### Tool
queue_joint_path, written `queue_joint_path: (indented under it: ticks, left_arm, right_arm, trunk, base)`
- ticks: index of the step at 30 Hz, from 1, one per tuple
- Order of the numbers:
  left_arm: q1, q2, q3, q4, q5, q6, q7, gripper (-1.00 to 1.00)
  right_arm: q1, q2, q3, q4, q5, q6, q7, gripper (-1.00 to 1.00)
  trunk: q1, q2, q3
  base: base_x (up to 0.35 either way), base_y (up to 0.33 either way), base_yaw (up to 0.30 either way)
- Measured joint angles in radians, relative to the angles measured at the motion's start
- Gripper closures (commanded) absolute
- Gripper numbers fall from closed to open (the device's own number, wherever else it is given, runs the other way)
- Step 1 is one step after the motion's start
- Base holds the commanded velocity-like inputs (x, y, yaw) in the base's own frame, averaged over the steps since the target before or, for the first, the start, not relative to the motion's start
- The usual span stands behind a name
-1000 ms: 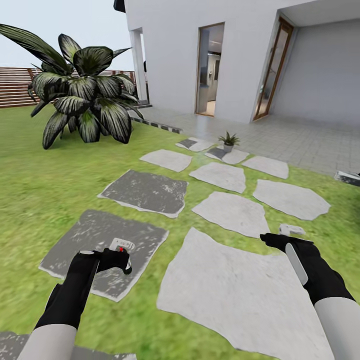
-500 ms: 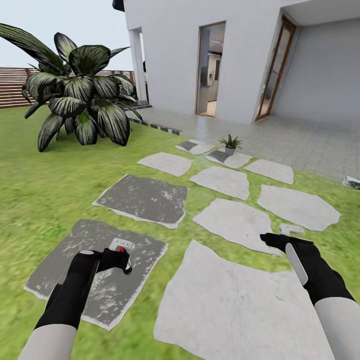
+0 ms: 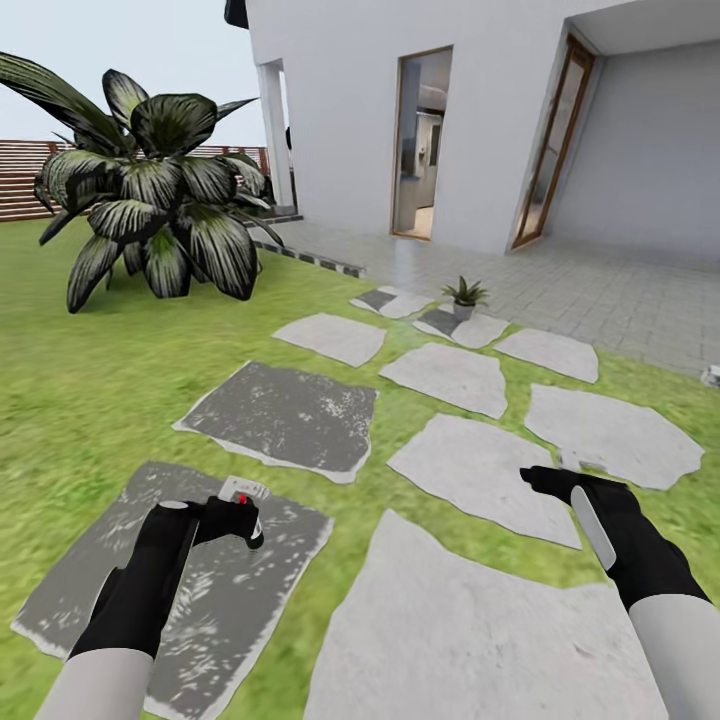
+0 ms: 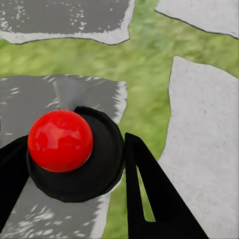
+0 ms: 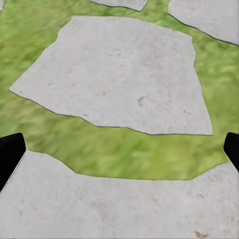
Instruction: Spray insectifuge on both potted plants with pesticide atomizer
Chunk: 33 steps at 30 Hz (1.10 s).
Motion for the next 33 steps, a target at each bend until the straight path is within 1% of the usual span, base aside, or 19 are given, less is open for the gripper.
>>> queue_joint_path:
  ticks: [33]
  left_arm:
    - [0.001,0.001,0.000,0.000,0.001,0.000,0.000,1.00]
  right_arm:
    - [0.000,0.000,0.001,0.000,0.000,0.000,0.000,-1.00]
  trunk:
    - [0.000,0.000,0.000]
  base:
    - [0.347,0.000,0.000]
